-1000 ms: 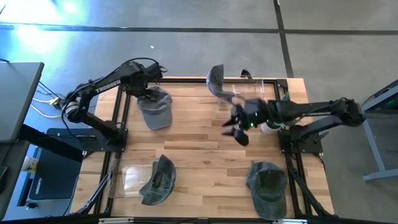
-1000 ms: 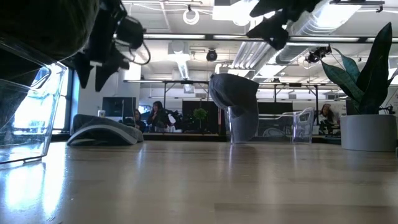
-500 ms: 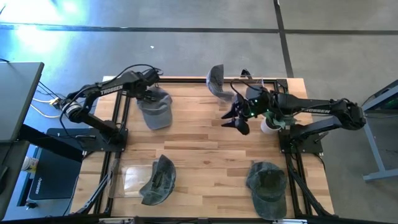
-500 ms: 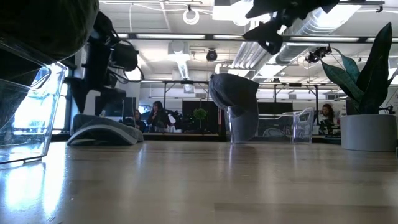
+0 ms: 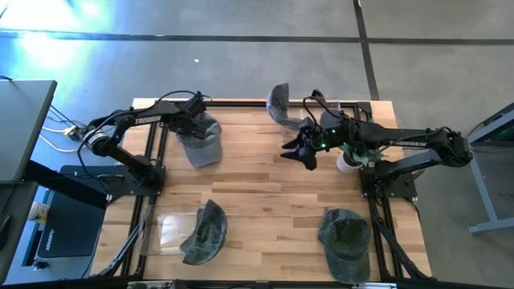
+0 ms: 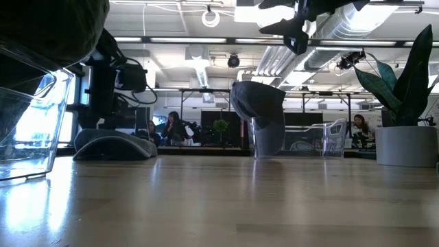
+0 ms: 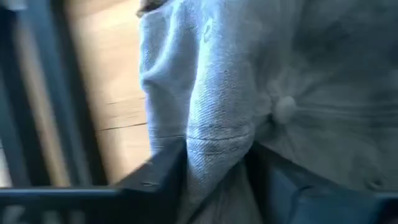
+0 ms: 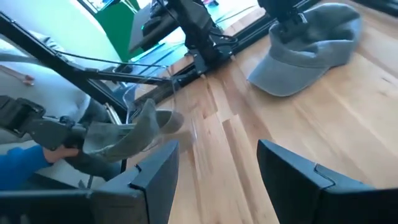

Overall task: Pick & Place hat
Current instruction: Put the gray cap into the top transparent bin

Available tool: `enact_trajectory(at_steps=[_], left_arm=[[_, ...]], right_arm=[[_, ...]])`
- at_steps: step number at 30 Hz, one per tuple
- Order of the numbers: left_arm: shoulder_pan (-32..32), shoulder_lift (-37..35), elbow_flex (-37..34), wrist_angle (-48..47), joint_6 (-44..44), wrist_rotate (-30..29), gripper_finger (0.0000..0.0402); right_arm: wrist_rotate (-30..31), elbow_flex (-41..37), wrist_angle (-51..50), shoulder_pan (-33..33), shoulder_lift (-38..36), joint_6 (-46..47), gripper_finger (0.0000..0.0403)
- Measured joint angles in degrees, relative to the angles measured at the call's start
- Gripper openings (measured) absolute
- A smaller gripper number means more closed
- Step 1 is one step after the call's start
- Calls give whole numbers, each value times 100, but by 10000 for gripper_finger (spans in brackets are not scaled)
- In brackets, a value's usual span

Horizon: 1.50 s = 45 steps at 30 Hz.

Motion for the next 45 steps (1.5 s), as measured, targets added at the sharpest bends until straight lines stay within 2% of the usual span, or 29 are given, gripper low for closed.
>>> enact_trajectory(at_steps=[4, 6, 10, 14, 19, 21, 25, 28, 32, 35, 40, 45], left_arm=[[-112, -133, 83, 83, 497, 557, 43], [-182, -296, 203, 67, 605, 1067, 13], [-485, -946, 558, 101, 406, 2251, 25], [-966, -1607, 876, 483, 133, 3202, 8], [-1517, -2115, 1010, 1834, -432, 4144, 7], [-1712, -2185, 1010, 2489, -688, 4347, 7], [-2108, -2179, 1012, 3521, -1108, 4268, 2], [-2327, -2154, 1012, 3916, -1466, 4026, 2], [-2603, -2006, 1008, 3979, -2114, 3551, 1], [-2822, -1952, 1008, 4026, -2356, 3297, 1], [-3142, -1920, 1008, 4028, -2660, 2870, 1], [-3295, -1843, 1005, 4044, -2739, 2671, 1]], right_arm=[[-5, 0, 187, 83, 2, 249, 211], [105, 0, 362, 209, 2, 360, 209], [232, 33, 736, 502, 2, 376, 198], [533, 452, 603, 700, 4, -12, 184], [1212, 1212, 361, 839, 37, -1052, 164], [1294, 1468, 354, 855, 73, -1622, 157], [1344, 1998, 209, 844, 226, -2241, 151], [1440, 2449, -462, 833, 407, -2461, 164], [1553, 3075, -1789, 833, 767, -2593, 208], [1722, 3367, -2380, 897, 1083, -2865, 250], [3010, 3474, -2749, 1066, 1630, -3497, 292], [3417, 3473, -2831, 1069, 2061, -3806, 293]])
